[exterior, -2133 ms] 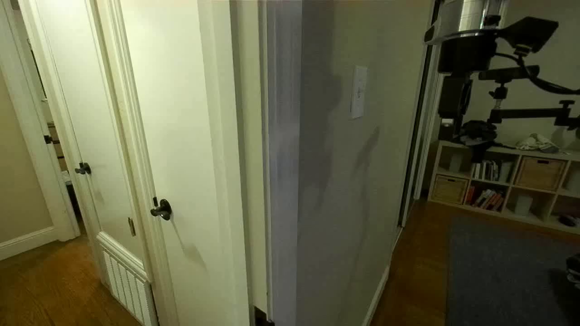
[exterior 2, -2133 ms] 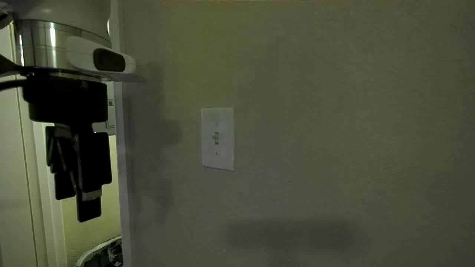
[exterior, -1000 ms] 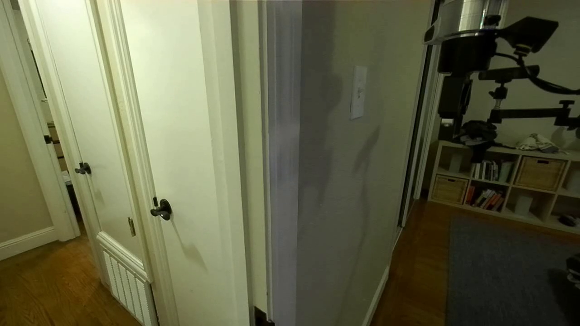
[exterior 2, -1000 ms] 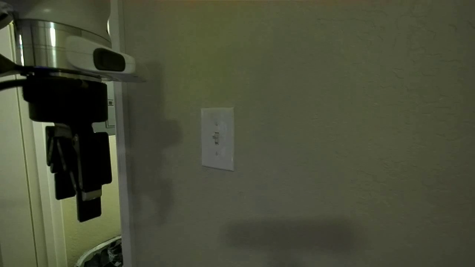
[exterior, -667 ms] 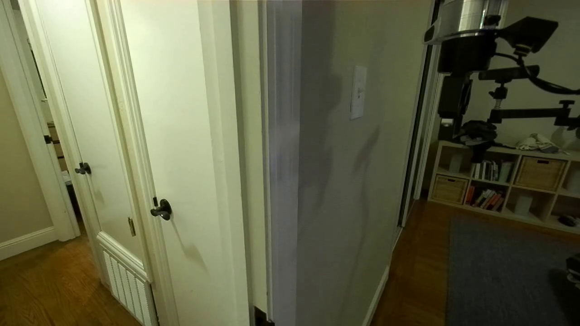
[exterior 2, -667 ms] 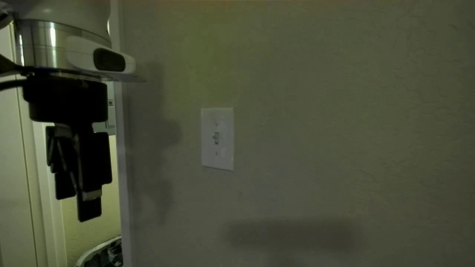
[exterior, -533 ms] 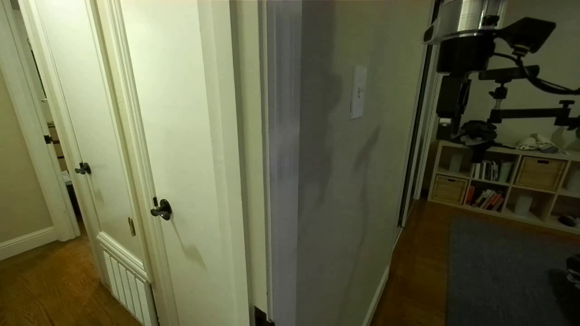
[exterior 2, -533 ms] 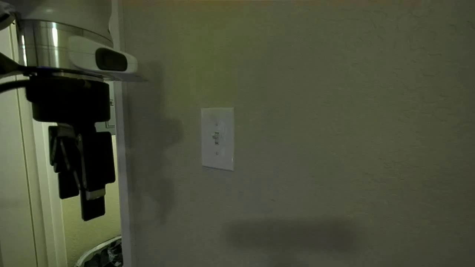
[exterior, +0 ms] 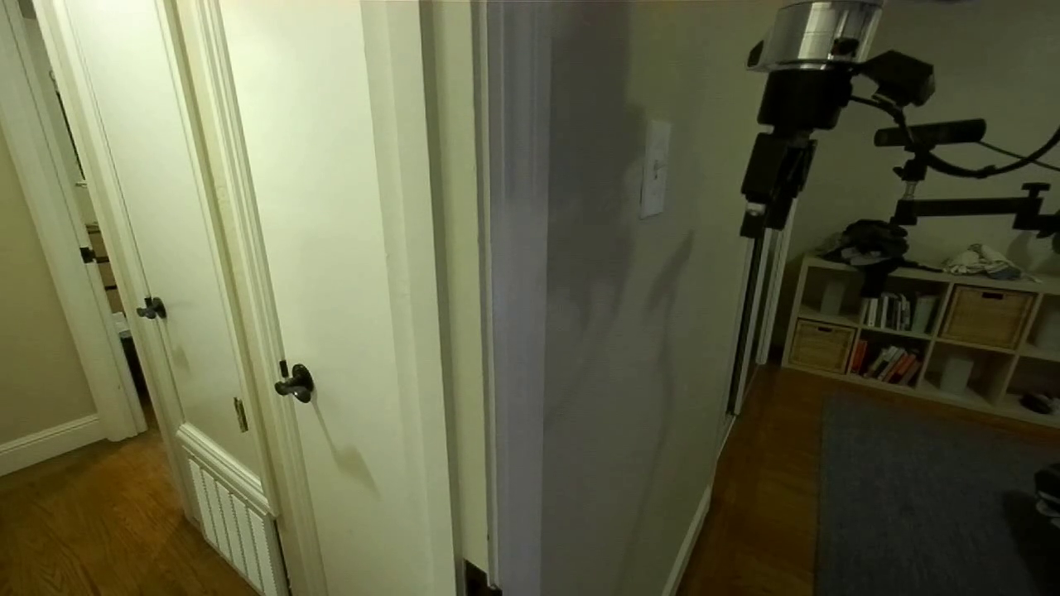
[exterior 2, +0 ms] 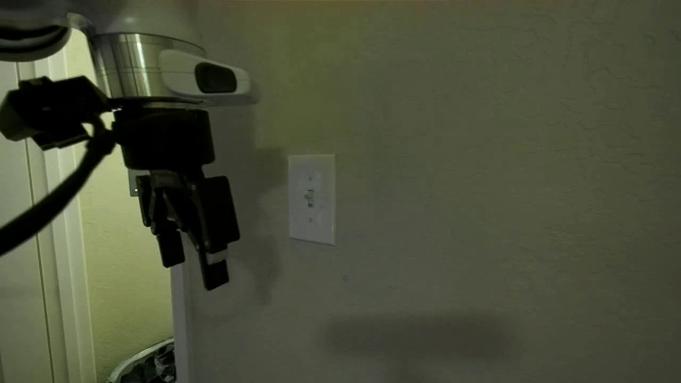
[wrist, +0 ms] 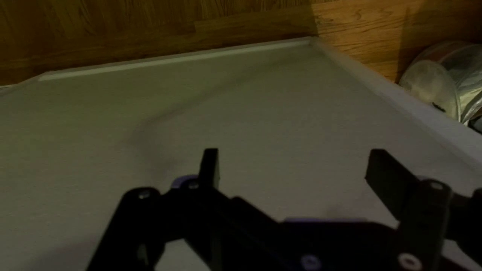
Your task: Switch off the light
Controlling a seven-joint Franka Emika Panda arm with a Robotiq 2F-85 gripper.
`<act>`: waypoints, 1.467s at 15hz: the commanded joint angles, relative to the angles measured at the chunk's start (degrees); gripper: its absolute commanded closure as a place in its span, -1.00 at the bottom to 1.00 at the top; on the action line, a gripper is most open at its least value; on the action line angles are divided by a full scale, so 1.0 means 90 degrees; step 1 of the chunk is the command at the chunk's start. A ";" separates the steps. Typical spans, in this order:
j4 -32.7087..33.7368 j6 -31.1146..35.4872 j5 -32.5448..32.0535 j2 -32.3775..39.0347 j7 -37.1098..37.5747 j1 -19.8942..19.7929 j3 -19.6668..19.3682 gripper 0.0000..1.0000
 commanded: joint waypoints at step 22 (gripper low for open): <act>0.1415 0.1603 -0.0099 0.0527 0.0051 -0.0096 -0.0195 0.90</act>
